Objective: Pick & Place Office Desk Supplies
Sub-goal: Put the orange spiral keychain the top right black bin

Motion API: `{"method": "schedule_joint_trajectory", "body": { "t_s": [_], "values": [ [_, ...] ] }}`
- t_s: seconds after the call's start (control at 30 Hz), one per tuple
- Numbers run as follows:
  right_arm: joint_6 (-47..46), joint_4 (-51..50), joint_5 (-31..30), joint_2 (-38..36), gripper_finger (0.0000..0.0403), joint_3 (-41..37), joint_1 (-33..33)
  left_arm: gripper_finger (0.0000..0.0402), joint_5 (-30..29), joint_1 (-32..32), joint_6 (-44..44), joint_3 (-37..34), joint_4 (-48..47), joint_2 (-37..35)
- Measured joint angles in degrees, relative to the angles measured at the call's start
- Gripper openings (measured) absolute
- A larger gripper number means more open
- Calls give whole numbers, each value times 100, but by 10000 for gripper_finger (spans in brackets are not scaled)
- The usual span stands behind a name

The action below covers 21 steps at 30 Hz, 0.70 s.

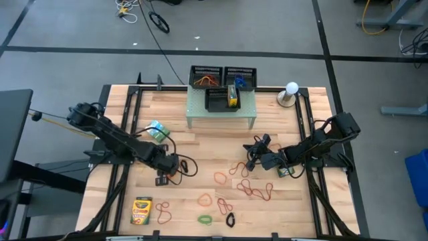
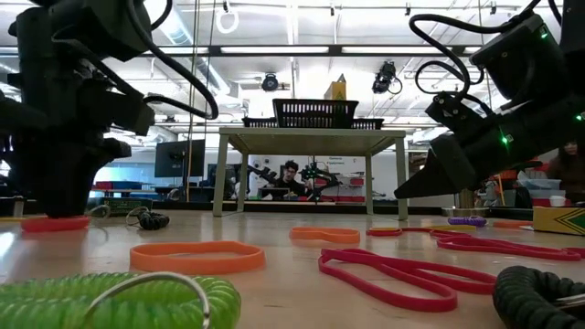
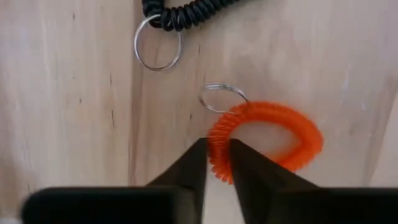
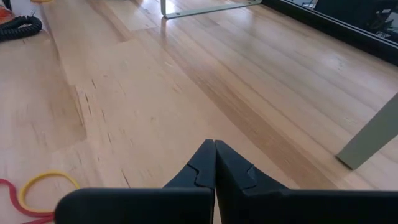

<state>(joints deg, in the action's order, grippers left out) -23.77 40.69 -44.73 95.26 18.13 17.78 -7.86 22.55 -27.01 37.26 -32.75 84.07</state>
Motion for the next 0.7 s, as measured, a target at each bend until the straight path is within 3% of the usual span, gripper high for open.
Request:
{"method": "schedule_joint_trajectory", "body": {
  "t_s": [0.1,0.3,0.4,0.5,0.7],
  "values": [
    [0,0,0,0,2,0,-2,18,-125,-2,113,-2,-42,-139],
    [0,2,0,0,2,0,0,17,-870,12,-6,13,94,-1037],
    [0,20,0,0,2,0,0,16,-1722,73,-174,12,518,-1473],
    [-34,61,2,0,2,2,0,15,-2595,73,109,-257,2370,-1531],
    [-141,187,58,0,2,102,32,15,-2220,-202,1403,-1493,7846,-442]
  ]
}}
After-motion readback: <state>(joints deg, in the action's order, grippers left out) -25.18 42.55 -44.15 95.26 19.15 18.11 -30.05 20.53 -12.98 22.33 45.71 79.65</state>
